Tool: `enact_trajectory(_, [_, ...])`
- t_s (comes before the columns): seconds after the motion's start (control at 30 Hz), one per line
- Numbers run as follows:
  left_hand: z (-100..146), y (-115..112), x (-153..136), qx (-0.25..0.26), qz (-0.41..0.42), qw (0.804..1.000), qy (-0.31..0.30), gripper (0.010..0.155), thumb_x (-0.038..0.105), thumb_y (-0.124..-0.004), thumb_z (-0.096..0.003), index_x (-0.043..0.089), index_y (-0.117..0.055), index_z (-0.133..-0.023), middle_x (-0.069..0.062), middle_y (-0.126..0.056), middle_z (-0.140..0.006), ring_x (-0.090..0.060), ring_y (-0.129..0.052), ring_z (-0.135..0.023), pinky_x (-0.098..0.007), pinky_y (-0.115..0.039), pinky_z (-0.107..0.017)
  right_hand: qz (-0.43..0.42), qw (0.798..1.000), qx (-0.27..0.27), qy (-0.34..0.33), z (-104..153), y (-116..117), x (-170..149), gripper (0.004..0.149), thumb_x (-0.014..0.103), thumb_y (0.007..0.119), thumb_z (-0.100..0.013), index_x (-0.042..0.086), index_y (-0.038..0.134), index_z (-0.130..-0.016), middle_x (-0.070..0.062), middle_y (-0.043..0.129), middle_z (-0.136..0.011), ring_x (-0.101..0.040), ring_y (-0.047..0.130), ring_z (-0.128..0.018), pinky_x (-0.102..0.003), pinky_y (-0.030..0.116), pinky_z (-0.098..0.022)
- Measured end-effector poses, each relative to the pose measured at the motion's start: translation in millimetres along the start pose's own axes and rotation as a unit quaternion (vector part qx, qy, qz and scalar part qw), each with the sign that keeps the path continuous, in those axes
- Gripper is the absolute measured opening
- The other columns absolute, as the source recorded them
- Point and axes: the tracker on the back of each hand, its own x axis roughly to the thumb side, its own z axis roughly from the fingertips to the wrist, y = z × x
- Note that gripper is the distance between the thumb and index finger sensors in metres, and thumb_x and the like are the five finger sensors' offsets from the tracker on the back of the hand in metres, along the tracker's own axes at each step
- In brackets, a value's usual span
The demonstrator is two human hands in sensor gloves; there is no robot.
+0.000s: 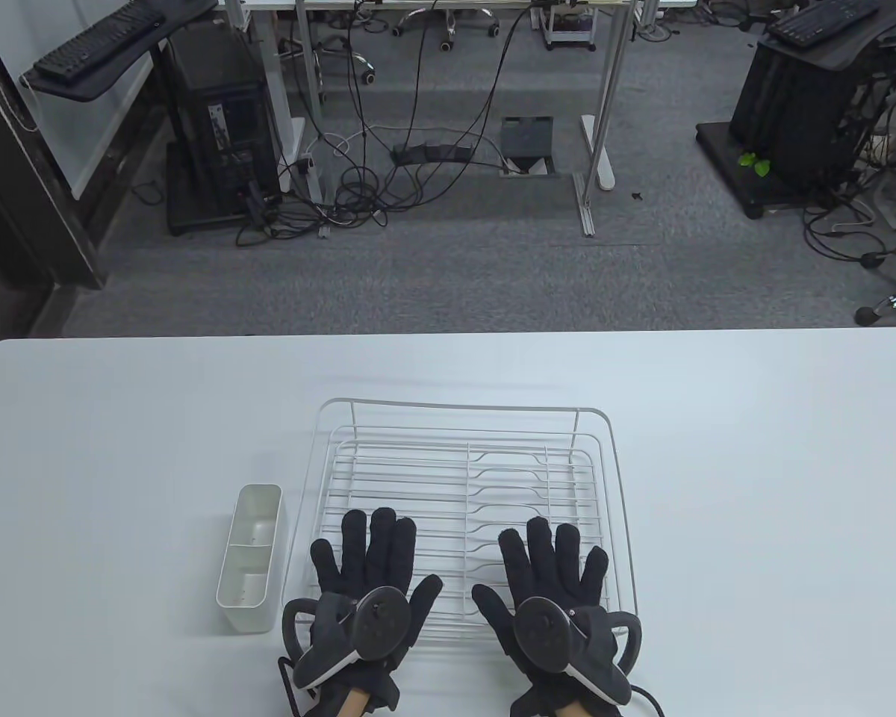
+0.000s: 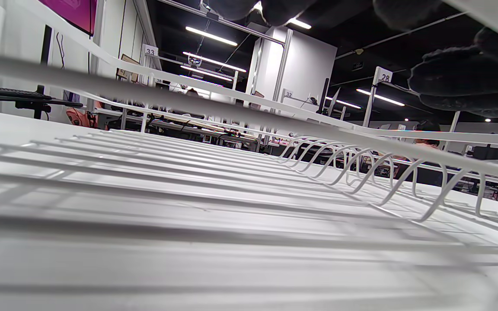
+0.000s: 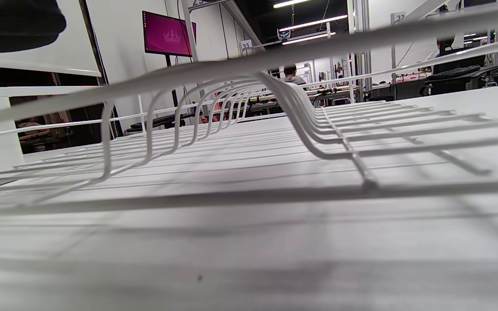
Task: Hang the cutlery bin on dish rack (Opening facing upward)
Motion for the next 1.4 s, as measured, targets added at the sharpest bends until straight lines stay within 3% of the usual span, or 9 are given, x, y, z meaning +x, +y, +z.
enact_trajectory(0.57, [0.8,1.8,-1.0,0.015,0.008,1.000,-0.001,0.077,0.070,-0.043,-0.0600,0.020,-0.029,-0.118,-0.012,-0.029,-0.123,-0.041,-0.018,-0.111,-0.070,-0.014,-0.068,0.000,1.000,0.000,0.000,-0.1,0.0,0.1,0.075,0.066,0.054,-0.054,0.020,0.051,-0.112,-0.019,0.047,-0.117,-0.048,0.036,-0.106,-0.067,0.016,-0.067])
enact_trajectory(0.77, [10.0,22.6,-13.3,0.083,0.067,0.994,0.005,0.077,0.069,-0.043,-0.0605,0.022,-0.022,-0.118,-0.012,-0.020,-0.123,-0.041,-0.009,-0.109,-0.068,-0.009,-0.067,0.000,1.000,0.000,-0.001,-0.3,0.1,0.6,0.075,0.066,0.054,-0.054,0.020,0.051,-0.112,-0.019,0.048,-0.117,-0.048,0.037,-0.106,-0.067,0.016,-0.067])
enact_trajectory(0.87, [17.4,37.4,-23.6,0.160,0.086,0.983,0.013,0.076,0.068,-0.044,-0.0605,0.023,-0.022,-0.117,-0.011,-0.019,-0.123,-0.041,-0.008,-0.109,-0.068,-0.009,-0.067,0.000,1.000,-0.001,0.000,-0.2,0.1,0.5,0.075,0.066,0.054,-0.054,0.019,0.052,-0.112,-0.020,0.049,-0.117,-0.049,0.038,-0.105,-0.067,0.017,-0.067])
enact_trajectory(1.03, [29.6,53.4,-53.1,0.222,0.116,0.966,0.066,0.078,0.068,-0.043,-0.0610,0.023,-0.009,-0.115,-0.010,-0.014,-0.123,-0.041,-0.003,-0.109,-0.068,-0.008,-0.066,0.000,1.000,-0.001,0.000,-0.3,0.1,0.6,0.075,0.066,0.054,-0.054,0.019,0.052,-0.112,-0.020,0.049,-0.117,-0.049,0.039,-0.105,-0.067,0.017,-0.067])
enact_trajectory(1.13, [39.3,55.0,-83.9,0.279,0.218,0.929,0.109,0.077,0.065,-0.045,-0.0604,0.025,-0.003,-0.111,-0.009,-0.013,-0.122,-0.040,-0.002,-0.107,-0.067,-0.006,-0.066,0.000,1.000,-0.001,0.000,-0.3,0.1,0.6,0.075,0.066,0.054,-0.054,0.019,0.052,-0.112,-0.020,0.050,-0.117,-0.049,0.040,-0.105,-0.067,0.018,-0.067])
enact_trajectory(1.4, [59.9,45.5,-142.7,0.306,0.328,0.865,0.226,0.076,0.060,-0.051,-0.0618,0.025,-0.006,-0.112,-0.008,-0.014,-0.122,-0.041,-0.002,-0.106,-0.066,-0.007,-0.066,0.000,1.000,-0.001,0.001,-0.3,0.1,0.6,0.075,0.066,0.054,-0.054,0.019,0.052,-0.112,-0.021,0.052,-0.116,-0.050,0.042,-0.105,-0.067,0.020,-0.067])
